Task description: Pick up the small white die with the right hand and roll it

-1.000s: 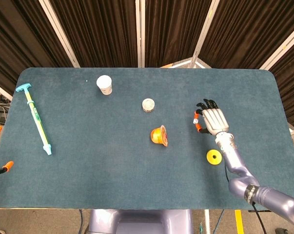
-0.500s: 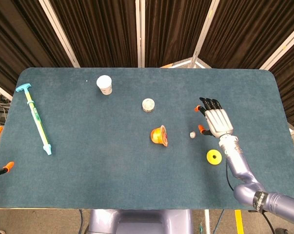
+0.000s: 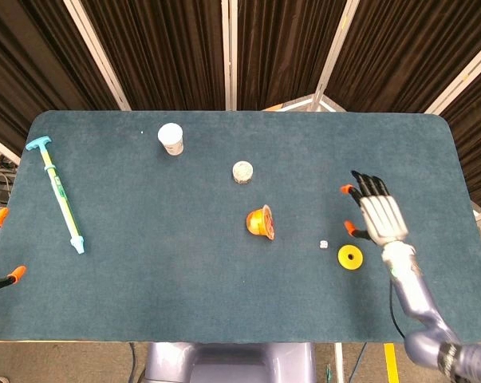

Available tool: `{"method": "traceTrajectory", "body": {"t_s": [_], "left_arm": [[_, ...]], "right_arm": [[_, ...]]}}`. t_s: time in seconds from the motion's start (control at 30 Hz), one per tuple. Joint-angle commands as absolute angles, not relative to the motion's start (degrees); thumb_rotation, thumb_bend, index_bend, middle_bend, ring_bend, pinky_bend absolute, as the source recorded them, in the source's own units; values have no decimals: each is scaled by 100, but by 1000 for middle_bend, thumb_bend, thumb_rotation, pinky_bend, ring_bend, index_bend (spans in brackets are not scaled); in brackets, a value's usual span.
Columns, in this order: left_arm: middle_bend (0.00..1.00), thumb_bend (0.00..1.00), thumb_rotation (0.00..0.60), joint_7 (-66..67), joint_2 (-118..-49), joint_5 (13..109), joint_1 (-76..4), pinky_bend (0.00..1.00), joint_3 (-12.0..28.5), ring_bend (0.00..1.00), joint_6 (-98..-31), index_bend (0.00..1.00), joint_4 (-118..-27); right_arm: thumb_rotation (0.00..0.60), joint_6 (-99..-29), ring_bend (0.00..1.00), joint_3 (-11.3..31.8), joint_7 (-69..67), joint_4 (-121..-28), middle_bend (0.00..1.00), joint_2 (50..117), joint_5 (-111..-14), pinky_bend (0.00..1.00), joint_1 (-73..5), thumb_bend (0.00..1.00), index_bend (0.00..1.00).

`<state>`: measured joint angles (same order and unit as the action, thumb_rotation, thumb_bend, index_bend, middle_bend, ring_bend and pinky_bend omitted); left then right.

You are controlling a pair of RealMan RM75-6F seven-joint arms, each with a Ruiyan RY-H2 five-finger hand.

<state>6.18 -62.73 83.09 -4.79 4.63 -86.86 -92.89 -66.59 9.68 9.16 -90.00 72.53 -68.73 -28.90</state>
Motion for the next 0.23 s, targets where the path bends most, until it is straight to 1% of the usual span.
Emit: {"method": "traceTrajectory", "body": {"t_s": [0.03,0.23], "left_arm": [[0,60,600,591,-6291,8368,-489,0,427,0,-8666,0,-9289],[0,59,600,636,-6402,8490,-516,0,329,0,-8598,0,-9197]], "right_arm": [[600,-7181,0,631,617,-9072,0,7091,-7373,0,-2440,204,207],[600,-7917,0,234,439,-8965,0,7011,-8013,0,-1877,192,115]]}}
